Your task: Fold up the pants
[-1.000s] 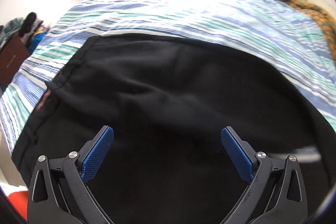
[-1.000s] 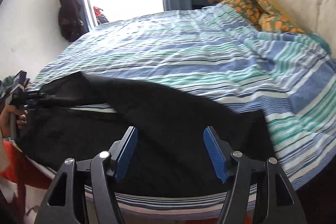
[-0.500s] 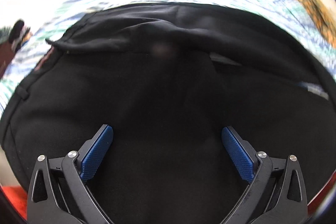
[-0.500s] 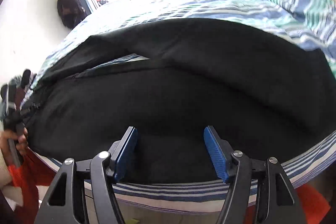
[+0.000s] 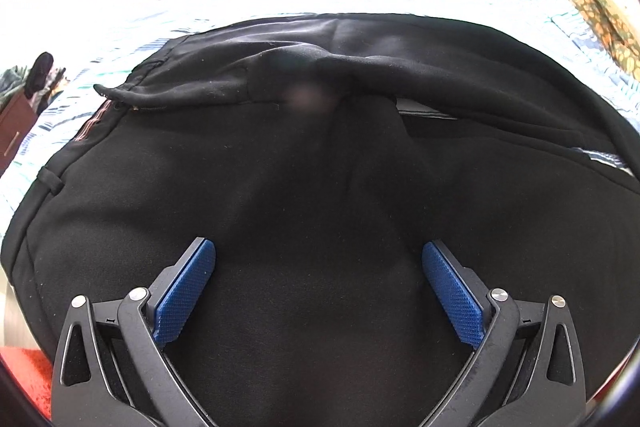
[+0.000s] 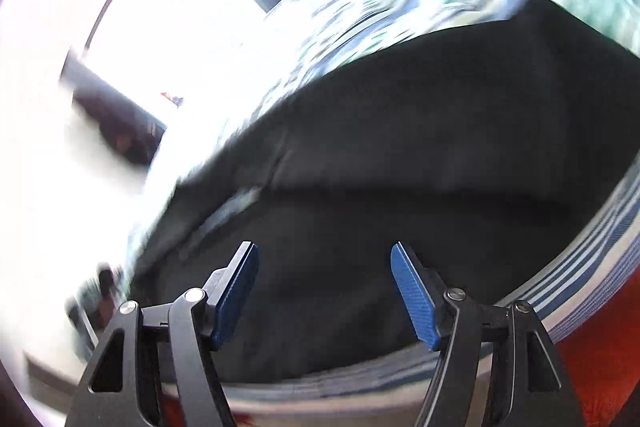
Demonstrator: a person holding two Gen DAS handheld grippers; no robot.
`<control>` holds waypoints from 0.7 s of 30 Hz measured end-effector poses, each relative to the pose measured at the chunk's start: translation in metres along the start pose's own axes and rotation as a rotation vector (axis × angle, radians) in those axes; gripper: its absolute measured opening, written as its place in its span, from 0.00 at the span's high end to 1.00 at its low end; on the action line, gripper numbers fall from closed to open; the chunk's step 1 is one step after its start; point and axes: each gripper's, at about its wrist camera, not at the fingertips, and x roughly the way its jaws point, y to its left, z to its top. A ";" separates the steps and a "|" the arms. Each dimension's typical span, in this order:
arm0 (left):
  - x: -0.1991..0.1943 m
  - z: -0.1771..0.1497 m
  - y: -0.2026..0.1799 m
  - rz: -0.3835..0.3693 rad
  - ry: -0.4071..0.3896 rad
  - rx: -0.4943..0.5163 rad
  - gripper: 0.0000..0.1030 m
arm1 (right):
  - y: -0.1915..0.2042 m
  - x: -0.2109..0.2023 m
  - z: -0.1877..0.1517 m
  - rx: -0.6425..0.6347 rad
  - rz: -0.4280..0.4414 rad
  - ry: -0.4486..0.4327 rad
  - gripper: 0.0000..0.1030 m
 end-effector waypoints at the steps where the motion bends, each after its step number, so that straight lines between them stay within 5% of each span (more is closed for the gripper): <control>1: 0.000 -0.001 -0.001 0.001 0.001 0.000 0.00 | -0.011 -0.002 0.008 0.089 0.001 -0.036 0.33; 3: -0.001 -0.001 -0.001 0.001 0.001 -0.001 0.00 | -0.033 -0.001 0.020 0.266 -0.001 -0.081 0.38; 5: -0.002 -0.001 -0.001 0.004 0.006 -0.004 0.00 | -0.043 0.004 0.028 0.339 -0.047 -0.080 0.65; 6: -0.004 0.002 -0.001 0.006 0.021 -0.010 0.00 | -0.041 0.004 0.032 0.318 -0.090 -0.073 0.86; 7: -0.008 0.006 0.000 0.000 0.046 -0.032 0.01 | -0.039 0.003 0.037 0.295 -0.095 -0.064 0.94; 13: -0.030 0.070 0.031 -0.463 0.074 -0.389 0.01 | 0.028 -0.050 0.058 0.017 0.095 -0.078 0.95; 16: -0.014 0.111 0.020 -0.559 0.119 -0.396 0.01 | 0.065 -0.089 0.060 -0.127 0.221 -0.076 0.95; 21: 0.016 0.157 0.001 -0.617 0.173 -0.393 0.01 | 0.112 -0.152 0.030 -0.371 0.376 -0.063 0.95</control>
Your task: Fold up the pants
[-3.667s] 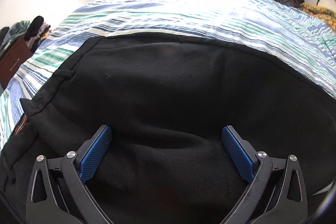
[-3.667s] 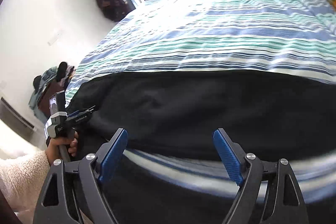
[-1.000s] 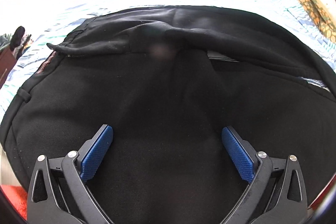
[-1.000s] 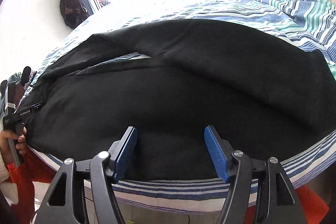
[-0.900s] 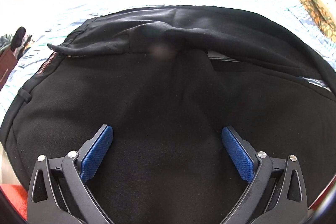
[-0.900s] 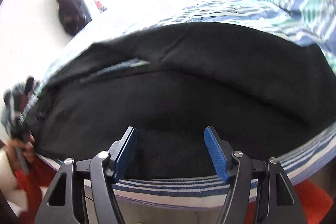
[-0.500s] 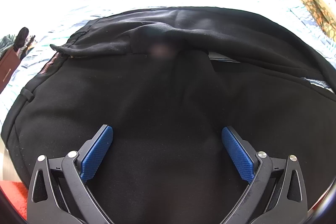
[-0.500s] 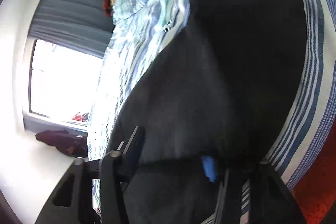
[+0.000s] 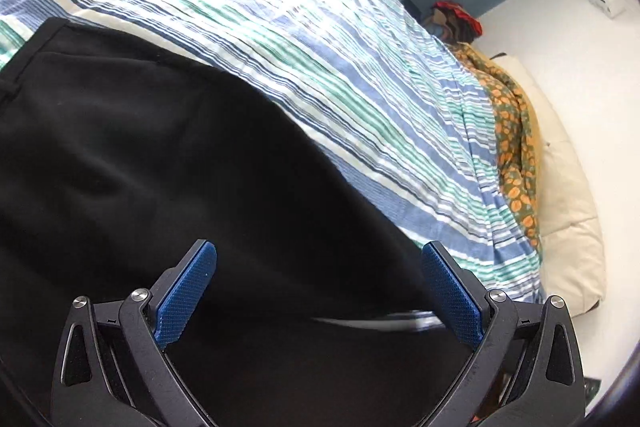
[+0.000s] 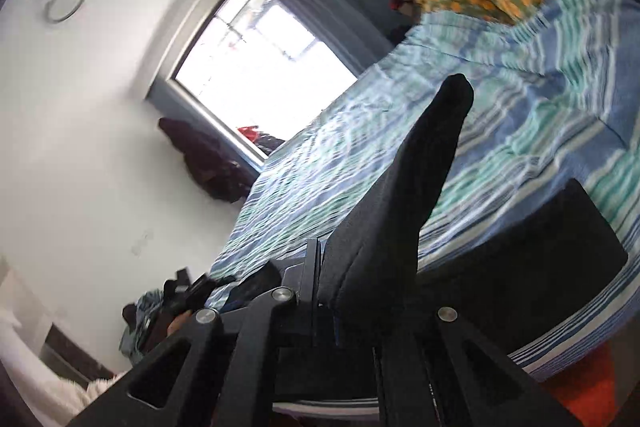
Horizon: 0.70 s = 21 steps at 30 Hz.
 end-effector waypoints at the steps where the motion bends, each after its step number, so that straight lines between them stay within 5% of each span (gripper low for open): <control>1: 0.005 0.004 0.001 -0.013 0.013 -0.022 0.01 | 0.009 -0.009 -0.001 -0.033 0.026 0.000 0.95; 6: 0.019 0.016 0.010 -0.034 0.045 -0.079 0.02 | 0.025 -0.052 -0.012 -0.137 0.135 0.024 0.95; 8: 0.020 0.018 0.012 -0.044 0.059 -0.093 0.10 | 0.023 -0.057 -0.016 -0.170 0.159 0.050 0.95; 9: 0.020 0.018 0.013 -0.051 0.068 -0.095 0.42 | 0.016 -0.057 -0.014 -0.174 0.163 0.064 0.95; 10: 0.021 0.018 0.015 -0.033 0.084 -0.097 0.91 | 0.011 -0.057 -0.015 -0.174 0.158 0.073 0.95; 12: 0.015 0.020 0.021 0.012 0.080 -0.116 0.96 | -0.009 -0.044 -0.009 -0.151 0.063 0.086 0.95; 15: -0.021 0.022 0.008 -0.003 -0.039 -0.107 0.97 | -0.048 0.003 0.021 -0.134 -0.192 0.138 0.95; 19: -0.130 0.005 -0.046 -0.017 -0.356 0.093 0.93 | -0.048 0.038 0.067 -0.197 -0.177 0.048 0.95; 21: -0.166 -0.024 -0.050 0.032 -0.448 0.184 0.91 | -0.053 0.048 0.076 -0.204 -0.158 0.054 0.95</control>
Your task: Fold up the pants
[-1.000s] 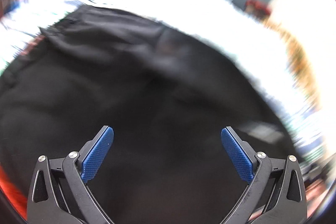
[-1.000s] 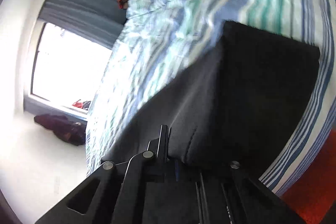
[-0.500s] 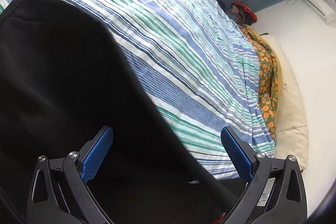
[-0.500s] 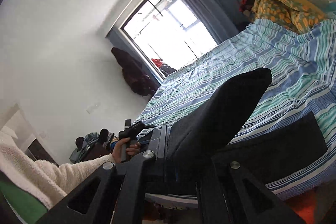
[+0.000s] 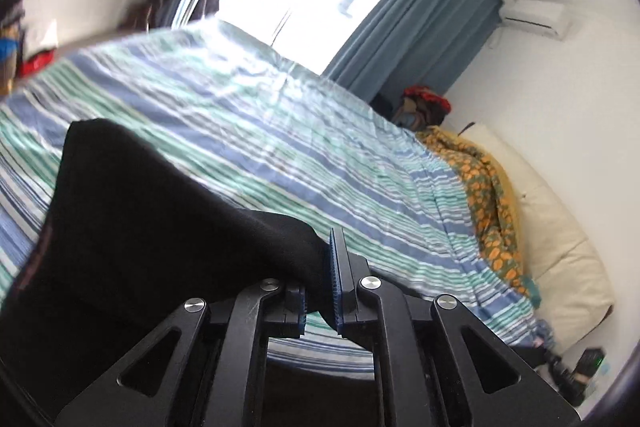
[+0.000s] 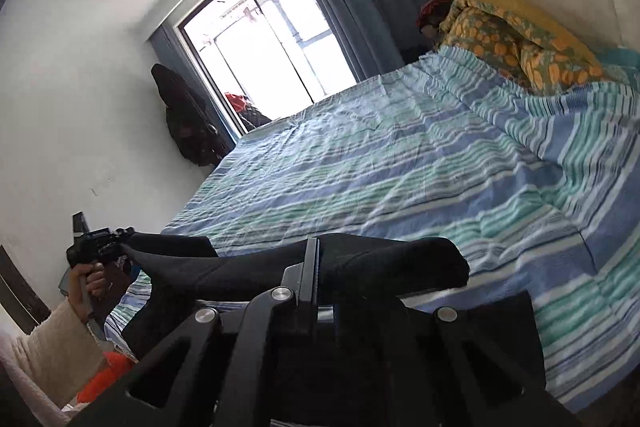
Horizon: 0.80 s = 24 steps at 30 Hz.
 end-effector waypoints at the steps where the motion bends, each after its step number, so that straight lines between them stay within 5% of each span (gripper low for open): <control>1: -0.013 -0.015 0.004 0.031 0.004 0.021 0.91 | -0.010 0.010 0.001 0.019 -0.008 0.038 0.94; 3: -0.014 -0.057 0.019 0.066 0.096 0.011 0.91 | -0.037 0.030 -0.019 0.065 -0.094 0.148 0.93; 8: 0.048 -0.193 0.056 0.170 0.474 -0.019 0.91 | -0.107 0.080 -0.099 0.096 -0.388 0.487 0.93; 10: 0.055 -0.211 0.055 0.190 0.488 -0.014 0.92 | -0.121 0.081 -0.111 0.141 -0.392 0.509 0.93; 12: 0.048 -0.209 0.046 0.189 0.490 0.016 0.92 | -0.126 0.072 -0.105 0.169 -0.391 0.461 0.82; 14: 0.042 -0.203 0.040 0.182 0.486 0.038 0.92 | -0.130 0.061 -0.104 0.207 -0.368 0.430 0.51; 16: 0.041 -0.204 0.041 0.180 0.489 0.030 0.92 | -0.139 0.049 -0.105 0.268 -0.334 0.396 0.47; 18: 0.042 -0.206 0.042 0.182 0.490 0.027 0.92 | -0.149 0.038 -0.108 0.340 -0.315 0.355 0.51; 19: 0.042 -0.206 0.041 0.185 0.489 0.035 0.92 | -0.153 0.037 -0.109 0.355 -0.321 0.351 0.81; 20: 0.043 -0.205 0.038 0.180 0.489 0.041 0.92 | -0.151 0.035 -0.110 0.356 -0.329 0.352 0.96; 24: 0.035 -0.200 0.025 0.143 0.481 0.091 0.92 | -0.127 0.022 -0.101 0.238 -0.430 0.304 0.96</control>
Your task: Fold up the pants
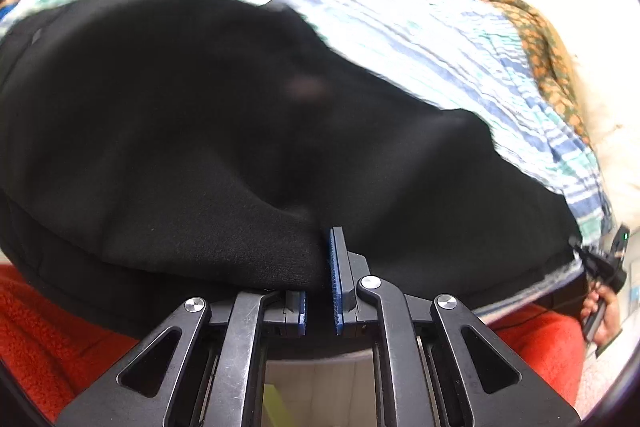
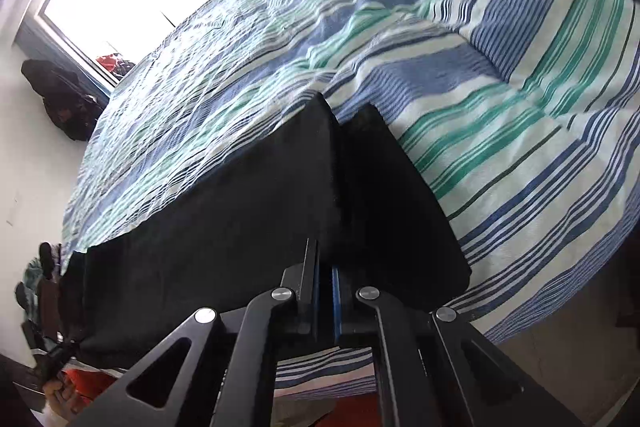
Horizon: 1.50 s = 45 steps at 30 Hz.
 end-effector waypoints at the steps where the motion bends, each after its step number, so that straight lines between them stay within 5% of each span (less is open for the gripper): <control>1: -0.003 -0.003 -0.006 0.000 -0.001 0.028 0.92 | 0.001 -0.007 -0.002 0.003 -0.032 -0.011 0.96; 5: 0.012 -0.016 -0.026 0.031 0.068 0.087 0.92 | -0.010 -0.001 -0.010 0.056 -0.172 0.047 0.96; 14: 0.029 -0.019 -0.032 0.040 0.129 0.108 0.87 | -0.010 0.007 -0.011 0.037 -0.261 0.069 0.93; 17: 0.017 -0.025 -0.029 0.058 0.190 0.102 0.73 | -0.009 -0.006 -0.017 0.038 -0.224 0.043 0.69; 19: 0.002 -0.032 -0.028 0.088 0.230 0.094 0.59 | -0.005 -0.025 -0.025 0.029 -0.307 -0.009 0.47; 23: -0.047 -0.036 -0.016 0.079 0.156 0.064 0.58 | 0.012 -0.057 -0.031 -0.023 -0.366 -0.139 0.44; 25: -0.060 -0.022 -0.007 0.094 0.069 0.063 0.55 | 0.029 -0.058 -0.026 -0.089 -0.325 -0.160 0.44; 28: -0.050 0.010 0.012 0.162 -0.012 0.113 0.49 | 0.050 -0.030 -0.015 -0.119 -0.134 -0.039 0.44; 30: -0.023 0.026 0.026 0.306 0.000 0.139 0.49 | 0.050 0.005 -0.014 -0.082 -0.077 0.093 0.44; 31: -0.004 0.029 0.042 0.411 0.032 0.115 0.56 | 0.044 0.022 -0.017 -0.056 -0.094 0.148 0.44; 32: 0.003 0.028 0.061 0.439 0.043 0.064 0.63 | 0.037 0.035 -0.022 -0.030 -0.116 0.193 0.44; 35: -0.008 0.022 0.078 0.375 -0.003 -0.033 0.71 | 0.032 0.033 -0.025 0.006 -0.090 0.168 0.44; 36: -0.012 0.021 0.075 0.377 -0.004 -0.026 0.68 | 0.032 0.032 -0.027 0.007 -0.086 0.164 0.44; 39: -0.037 0.010 0.069 0.345 -0.055 -0.011 0.30 | 0.027 0.030 -0.028 0.030 -0.066 0.151 0.44; 40: -0.043 0.010 0.062 0.333 -0.088 0.008 0.25 | 0.026 0.030 -0.029 0.037 -0.062 0.148 0.44; 45: -0.022 0.056 0.021 0.325 -0.102 0.166 0.18 | 0.024 0.028 -0.026 0.050 -0.061 0.141 0.44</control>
